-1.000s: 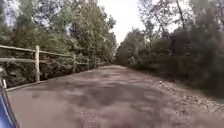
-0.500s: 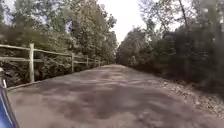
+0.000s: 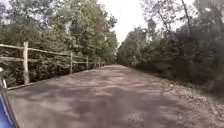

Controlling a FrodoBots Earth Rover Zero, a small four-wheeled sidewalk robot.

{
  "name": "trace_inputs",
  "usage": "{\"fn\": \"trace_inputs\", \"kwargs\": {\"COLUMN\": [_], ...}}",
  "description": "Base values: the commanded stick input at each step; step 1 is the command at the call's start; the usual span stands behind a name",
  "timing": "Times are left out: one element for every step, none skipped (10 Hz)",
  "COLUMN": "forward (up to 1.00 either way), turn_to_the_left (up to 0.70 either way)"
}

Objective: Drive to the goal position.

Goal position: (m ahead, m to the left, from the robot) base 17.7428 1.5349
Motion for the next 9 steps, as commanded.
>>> {"fn": "trace_inputs", "kwargs": {"forward": [0.7, 0.7, 0.7, 0.7, 0.7, 0.7, 0.7, 0.7, 0.7], "turn_to_the_left": [0.0, 0.0, 0.0, 0.0, 0.0, 0.0, 0.0, 0.0, 0.0]}}
